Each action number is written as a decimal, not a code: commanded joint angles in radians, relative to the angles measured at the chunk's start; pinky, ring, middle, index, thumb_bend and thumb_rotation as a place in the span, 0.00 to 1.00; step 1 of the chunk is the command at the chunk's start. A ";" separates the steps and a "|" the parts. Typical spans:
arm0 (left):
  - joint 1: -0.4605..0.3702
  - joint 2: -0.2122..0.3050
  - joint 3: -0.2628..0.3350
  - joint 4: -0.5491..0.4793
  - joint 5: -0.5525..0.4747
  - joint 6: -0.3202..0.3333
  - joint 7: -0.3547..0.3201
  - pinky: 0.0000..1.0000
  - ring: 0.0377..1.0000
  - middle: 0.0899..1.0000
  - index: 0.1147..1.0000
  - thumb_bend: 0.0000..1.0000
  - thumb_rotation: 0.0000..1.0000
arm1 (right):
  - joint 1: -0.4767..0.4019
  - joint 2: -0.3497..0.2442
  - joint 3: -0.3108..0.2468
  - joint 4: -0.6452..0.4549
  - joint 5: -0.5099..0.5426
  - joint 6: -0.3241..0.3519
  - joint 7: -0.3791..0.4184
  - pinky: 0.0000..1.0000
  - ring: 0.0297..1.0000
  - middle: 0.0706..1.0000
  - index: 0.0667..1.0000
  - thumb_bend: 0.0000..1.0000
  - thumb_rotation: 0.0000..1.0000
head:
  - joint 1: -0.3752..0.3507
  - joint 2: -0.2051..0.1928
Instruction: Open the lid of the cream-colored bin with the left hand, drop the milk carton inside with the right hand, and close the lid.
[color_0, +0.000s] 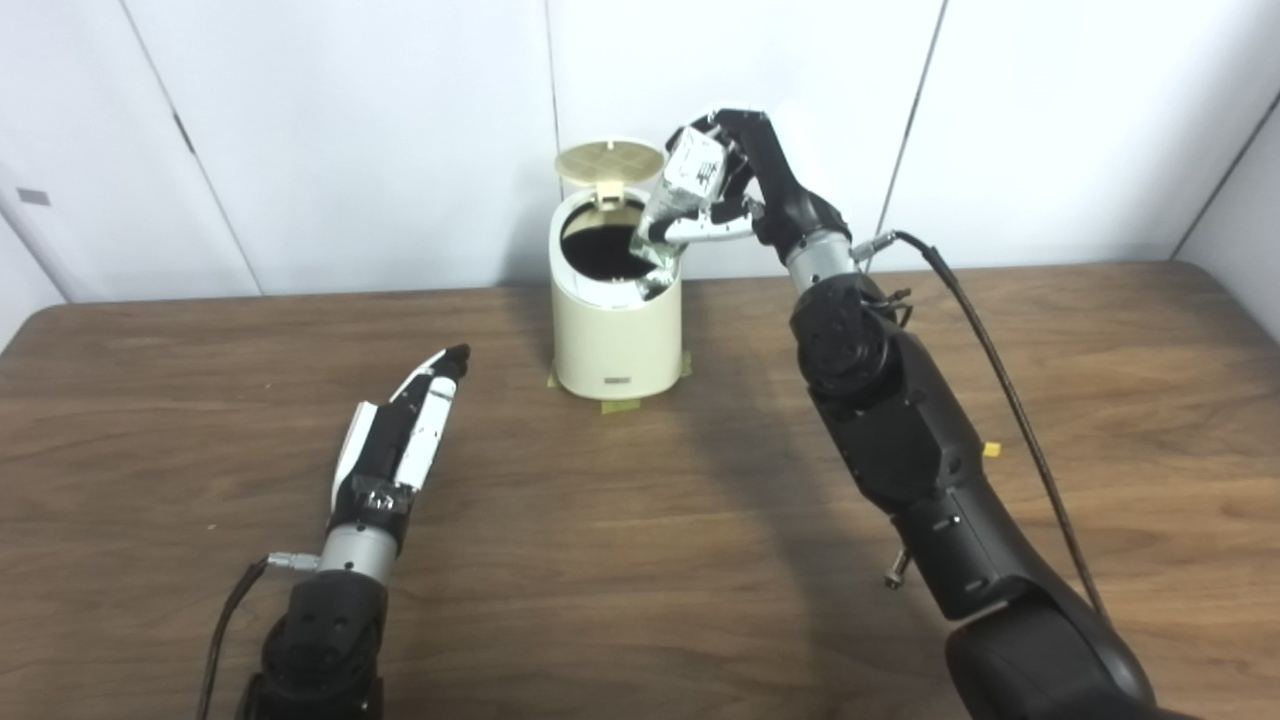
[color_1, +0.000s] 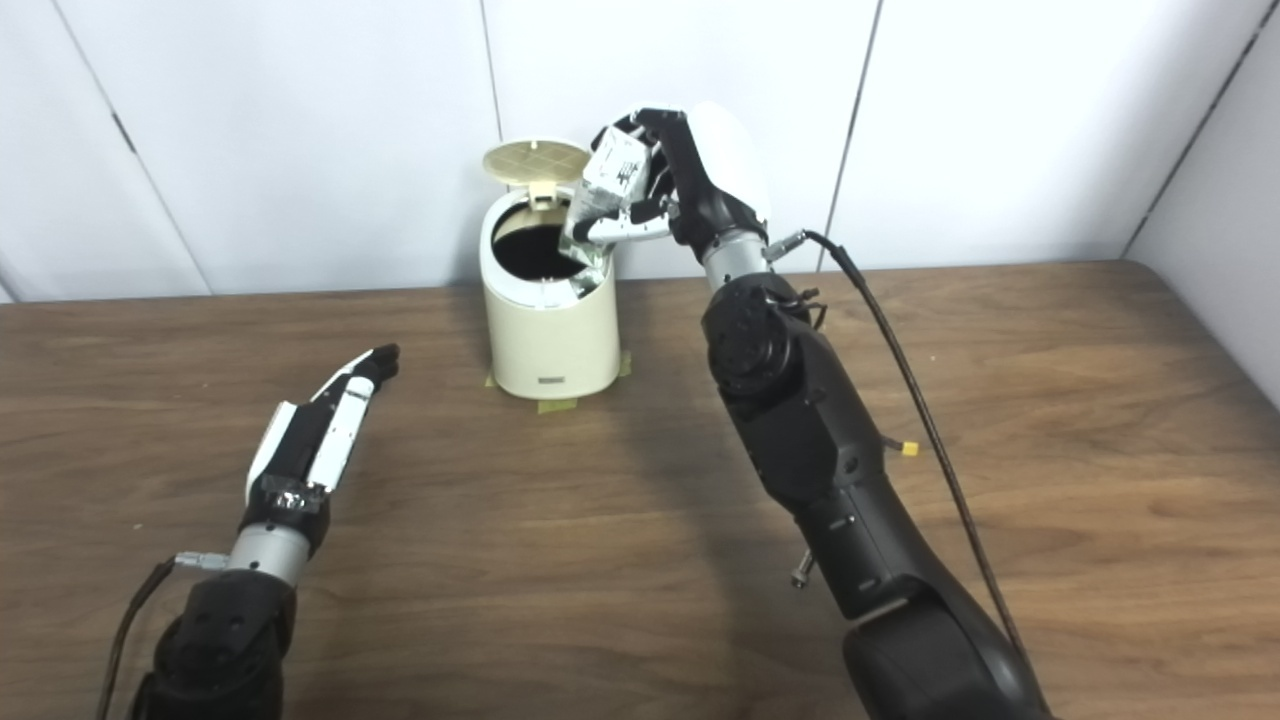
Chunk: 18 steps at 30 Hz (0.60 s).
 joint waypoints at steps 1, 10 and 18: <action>-0.029 -0.005 0.000 -0.030 0.011 -0.028 0.015 1.00 0.97 0.91 0.88 0.41 0.97 | -0.075 0.004 -0.008 -0.008 0.005 -0.046 -0.038 0.34 0.35 0.44 0.52 0.51 0.00 | 0.001 0.002; -0.032 -0.010 -0.005 -0.037 0.023 -0.022 0.015 1.00 0.96 0.91 0.88 0.41 0.99 | -0.077 0.031 -0.002 0.013 0.022 -0.051 -0.049 0.33 0.35 0.44 0.51 0.51 0.00 | 0.002 0.003; -0.032 -0.015 -0.001 -0.038 0.019 -0.018 0.014 1.00 0.97 0.91 0.88 0.41 0.97 | -0.068 0.044 0.007 0.016 0.026 -0.040 -0.047 0.32 0.34 0.44 0.53 0.51 0.00 | 0.002 0.007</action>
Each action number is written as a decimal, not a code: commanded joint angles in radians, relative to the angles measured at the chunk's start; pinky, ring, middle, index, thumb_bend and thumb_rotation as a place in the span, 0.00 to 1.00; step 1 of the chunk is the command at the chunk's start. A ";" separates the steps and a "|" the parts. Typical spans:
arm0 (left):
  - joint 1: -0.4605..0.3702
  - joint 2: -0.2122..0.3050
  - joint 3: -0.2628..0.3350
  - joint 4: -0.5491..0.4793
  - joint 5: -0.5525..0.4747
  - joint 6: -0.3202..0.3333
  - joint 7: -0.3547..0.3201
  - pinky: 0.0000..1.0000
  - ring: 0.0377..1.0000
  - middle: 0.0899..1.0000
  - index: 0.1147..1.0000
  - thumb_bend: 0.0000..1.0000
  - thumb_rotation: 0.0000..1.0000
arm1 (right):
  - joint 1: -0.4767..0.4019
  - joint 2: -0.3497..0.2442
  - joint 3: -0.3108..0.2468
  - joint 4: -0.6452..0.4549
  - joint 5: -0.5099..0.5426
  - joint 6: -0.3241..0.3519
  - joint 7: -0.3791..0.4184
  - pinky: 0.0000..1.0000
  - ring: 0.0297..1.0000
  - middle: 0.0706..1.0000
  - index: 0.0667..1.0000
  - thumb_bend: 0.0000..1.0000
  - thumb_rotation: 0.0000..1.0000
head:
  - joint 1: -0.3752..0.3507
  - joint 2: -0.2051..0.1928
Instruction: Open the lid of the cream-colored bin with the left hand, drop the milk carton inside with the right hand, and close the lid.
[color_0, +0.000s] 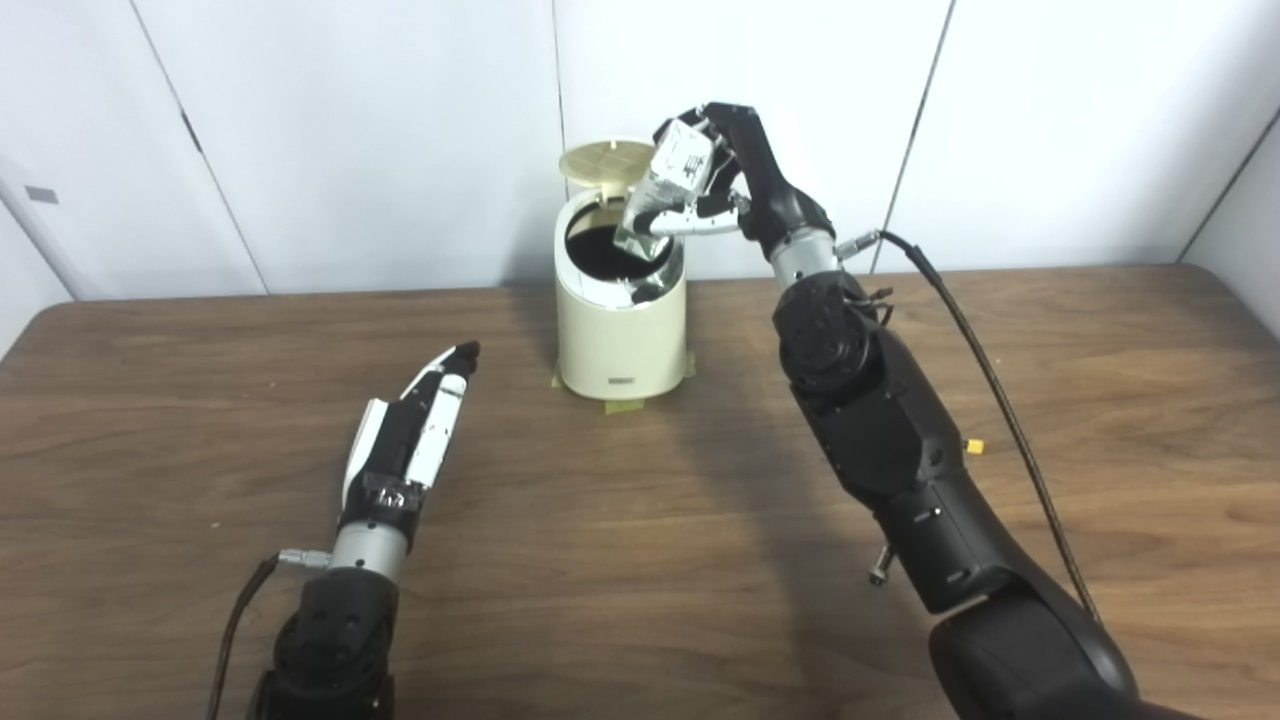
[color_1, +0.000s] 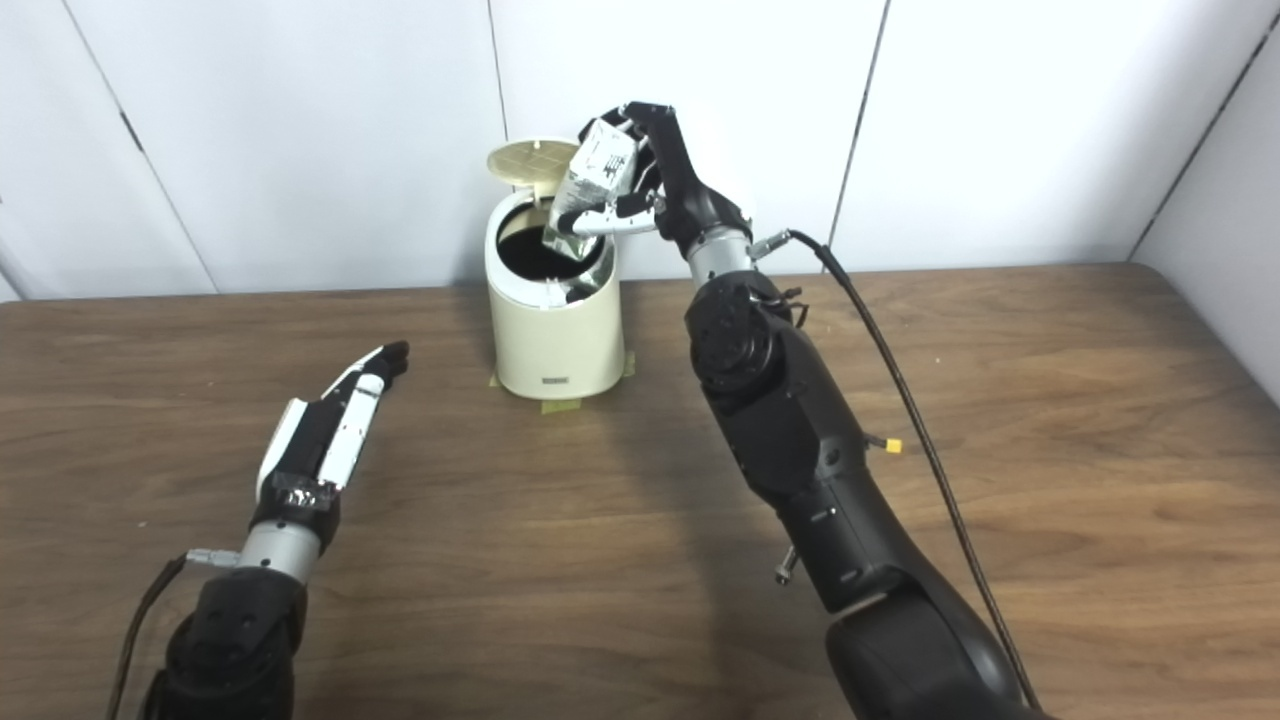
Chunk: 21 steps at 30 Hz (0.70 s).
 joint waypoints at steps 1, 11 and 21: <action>-0.031 -0.002 0.003 -0.034 0.007 -0.018 0.012 1.00 0.97 0.91 0.88 0.41 0.97 | -0.056 0.009 0.004 -0.013 0.001 -0.030 -0.013 0.32 0.34 0.44 0.53 0.51 0.00 | 0.002 0.004; -0.034 -0.008 0.004 -0.032 0.019 -0.005 0.019 1.00 0.96 0.90 0.88 0.41 0.96 | -0.014 0.004 0.029 -0.087 -0.027 -0.028 -0.012 0.34 0.36 0.44 0.52 0.51 0.00 | -0.004 0.005; -0.029 -0.013 0.007 -0.040 0.014 -0.011 0.020 0.99 0.96 0.91 0.89 0.43 0.97 | 0.005 0.001 0.049 -0.082 -0.050 -0.024 -0.008 0.34 0.35 0.45 0.53 0.51 0.00 | -0.003 0.011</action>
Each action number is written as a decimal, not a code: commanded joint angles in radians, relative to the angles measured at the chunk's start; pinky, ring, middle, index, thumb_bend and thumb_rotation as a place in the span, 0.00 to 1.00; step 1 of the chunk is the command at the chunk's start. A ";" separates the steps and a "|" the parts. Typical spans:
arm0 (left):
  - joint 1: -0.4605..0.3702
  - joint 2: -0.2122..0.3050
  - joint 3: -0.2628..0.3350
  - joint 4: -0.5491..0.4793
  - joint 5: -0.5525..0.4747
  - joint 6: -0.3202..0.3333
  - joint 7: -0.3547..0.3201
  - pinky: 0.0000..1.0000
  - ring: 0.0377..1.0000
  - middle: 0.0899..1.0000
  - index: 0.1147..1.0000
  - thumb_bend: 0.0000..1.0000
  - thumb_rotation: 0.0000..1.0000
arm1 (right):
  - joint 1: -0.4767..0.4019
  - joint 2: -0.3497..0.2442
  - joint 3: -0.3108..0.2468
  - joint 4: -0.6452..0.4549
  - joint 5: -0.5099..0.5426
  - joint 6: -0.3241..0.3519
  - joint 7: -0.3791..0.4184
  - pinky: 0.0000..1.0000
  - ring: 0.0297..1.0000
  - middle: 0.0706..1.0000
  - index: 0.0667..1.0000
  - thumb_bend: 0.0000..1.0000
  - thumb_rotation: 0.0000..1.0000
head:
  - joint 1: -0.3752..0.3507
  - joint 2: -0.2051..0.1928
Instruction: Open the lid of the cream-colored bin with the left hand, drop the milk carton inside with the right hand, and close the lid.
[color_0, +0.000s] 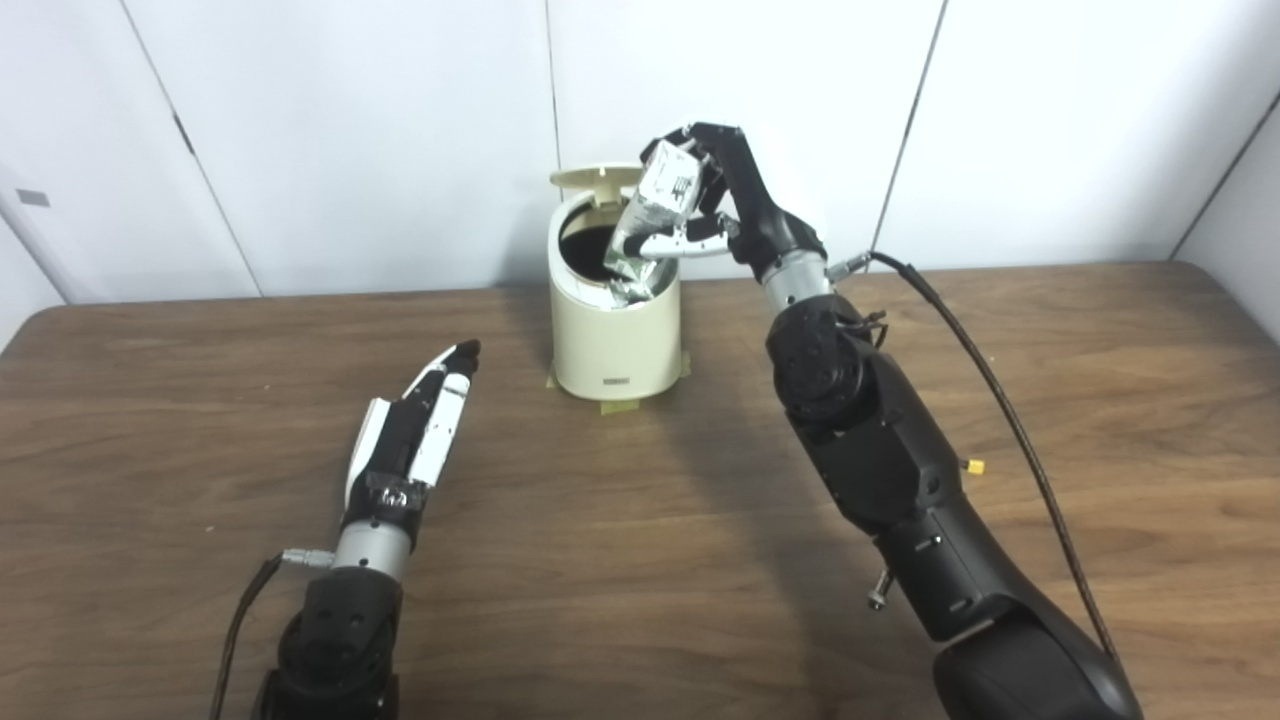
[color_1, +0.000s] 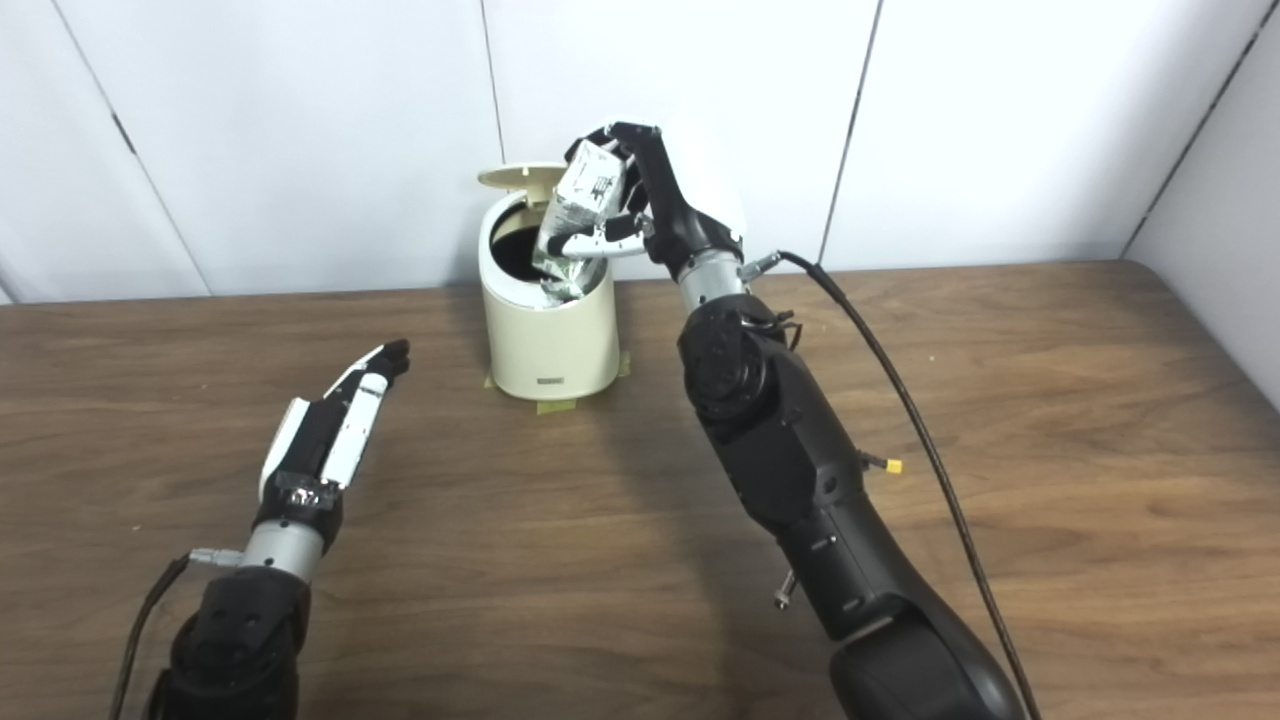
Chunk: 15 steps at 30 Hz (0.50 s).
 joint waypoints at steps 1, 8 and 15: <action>-0.029 -0.005 0.005 -0.039 0.007 -0.011 0.017 0.99 0.97 0.91 0.89 0.43 0.97 | -0.043 0.001 0.006 -0.022 -0.010 -0.025 -0.005 0.34 0.35 0.45 0.53 0.51 0.00 | -0.002 0.002; -0.030 -0.004 -0.002 -0.028 0.023 -0.021 0.020 0.99 0.96 0.90 0.89 0.41 0.96 | -0.045 -0.005 0.003 -0.019 -0.010 -0.031 -0.008 0.34 0.35 0.45 0.53 0.51 0.00 | -0.004 0.002; -0.030 -0.003 -0.002 -0.033 0.031 -0.010 0.017 1.00 0.96 0.90 0.89 0.41 0.96 | -0.050 -0.007 0.000 -0.010 -0.006 -0.037 -0.013 0.34 0.35 0.45 0.53 0.51 0.00 | -0.004 0.001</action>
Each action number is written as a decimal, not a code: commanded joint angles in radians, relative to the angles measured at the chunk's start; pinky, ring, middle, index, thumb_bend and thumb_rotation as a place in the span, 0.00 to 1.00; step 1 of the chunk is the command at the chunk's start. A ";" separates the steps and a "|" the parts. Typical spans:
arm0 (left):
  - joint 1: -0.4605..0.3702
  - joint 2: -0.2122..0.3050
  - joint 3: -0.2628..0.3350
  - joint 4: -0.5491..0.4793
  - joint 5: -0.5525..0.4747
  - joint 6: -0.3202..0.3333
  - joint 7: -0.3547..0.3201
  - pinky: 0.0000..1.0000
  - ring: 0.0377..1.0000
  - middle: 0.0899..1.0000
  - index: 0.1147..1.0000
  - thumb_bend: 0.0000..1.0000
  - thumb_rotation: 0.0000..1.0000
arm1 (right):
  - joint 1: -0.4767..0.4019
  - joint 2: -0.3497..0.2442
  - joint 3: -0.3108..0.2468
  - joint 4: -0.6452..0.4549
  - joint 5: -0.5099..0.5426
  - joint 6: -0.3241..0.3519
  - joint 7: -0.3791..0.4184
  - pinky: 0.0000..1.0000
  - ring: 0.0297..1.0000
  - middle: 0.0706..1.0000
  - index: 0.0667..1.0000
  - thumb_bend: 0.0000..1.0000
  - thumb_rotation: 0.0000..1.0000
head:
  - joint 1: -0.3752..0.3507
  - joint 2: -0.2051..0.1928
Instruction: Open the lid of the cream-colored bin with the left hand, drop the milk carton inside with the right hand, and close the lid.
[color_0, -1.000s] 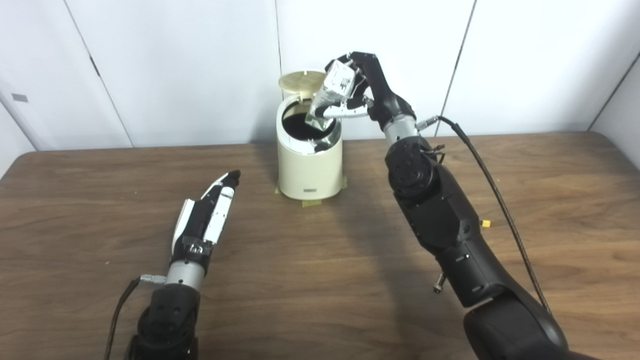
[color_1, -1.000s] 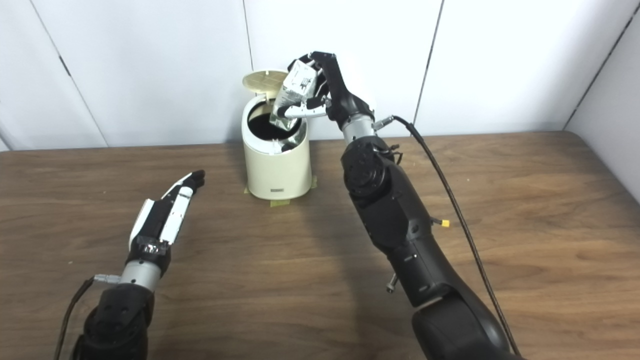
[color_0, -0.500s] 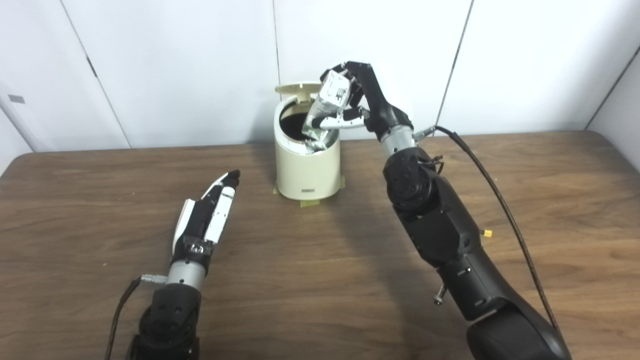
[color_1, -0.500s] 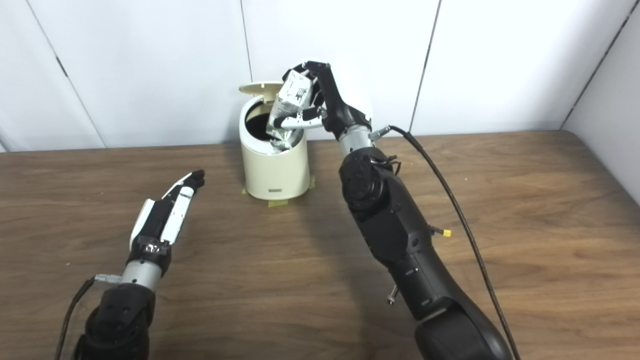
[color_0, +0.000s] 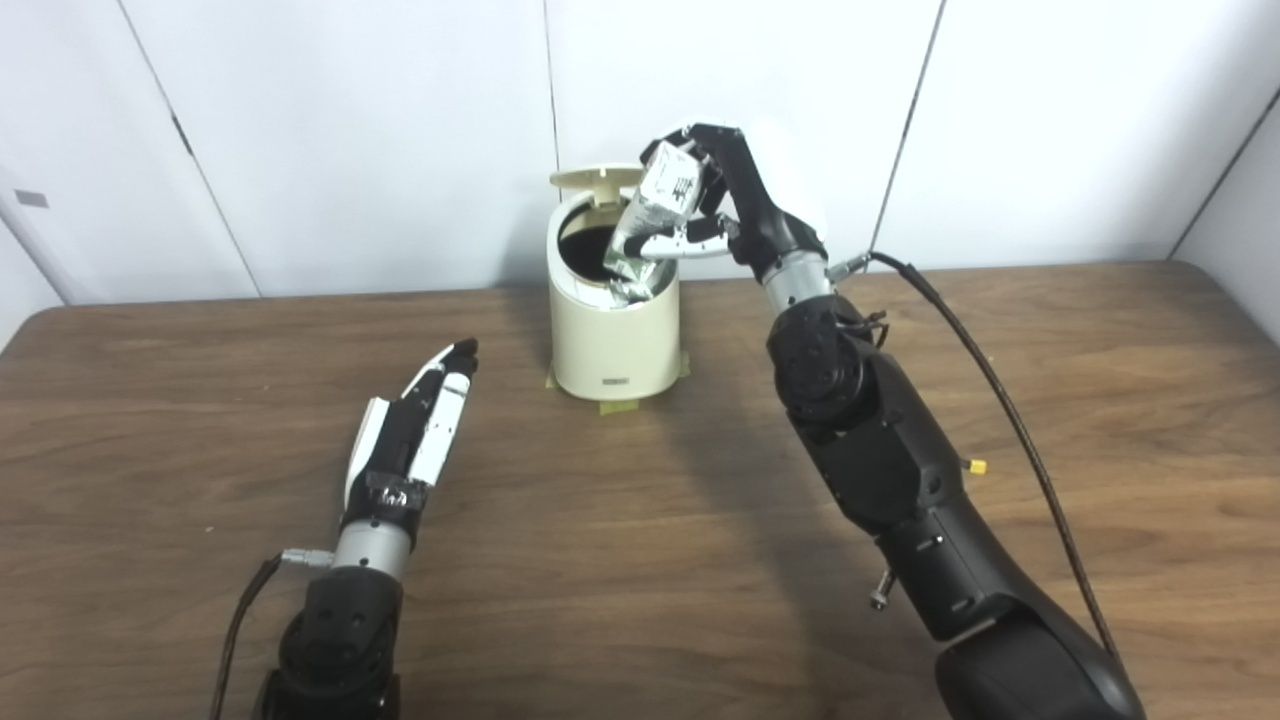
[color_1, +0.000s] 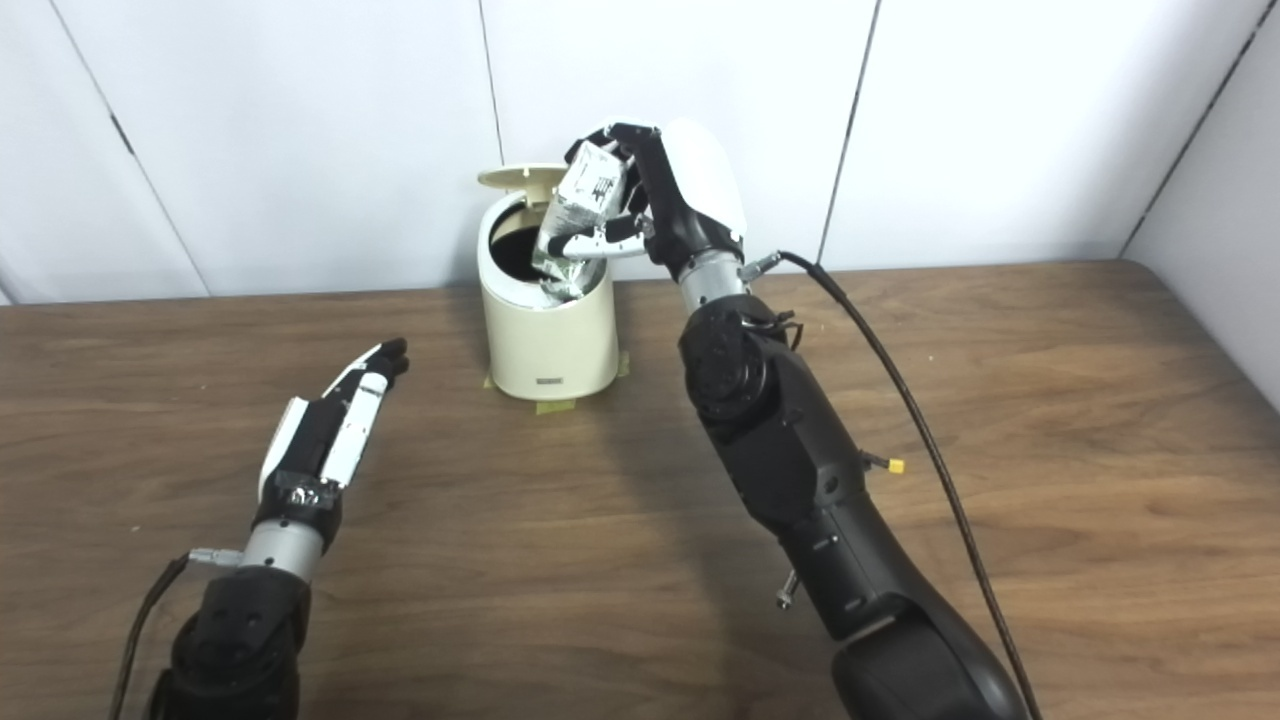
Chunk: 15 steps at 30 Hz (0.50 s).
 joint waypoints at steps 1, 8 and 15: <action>-0.030 0.000 0.000 -0.029 0.011 -0.016 0.014 1.00 0.96 0.90 0.89 0.41 0.96 | -0.051 -0.002 -0.003 -0.014 -0.005 -0.031 -0.013 0.34 0.35 0.45 0.53 0.51 0.00 | 0.000 0.001; -0.026 0.003 0.007 -0.029 0.001 -0.014 0.008 0.99 0.97 0.91 0.90 0.41 0.95 | -0.081 -0.014 -0.034 -0.003 -0.003 -0.035 -0.050 0.34 0.35 0.45 0.51 0.51 0.00 | -0.003 0.001; -0.024 0.005 0.001 -0.031 0.006 -0.009 0.003 1.00 0.96 0.91 0.90 0.38 0.95 | -0.101 -0.042 -0.090 -0.015 0.007 -0.002 -0.058 0.34 0.35 0.45 0.51 0.51 0.00 | -0.003 0.001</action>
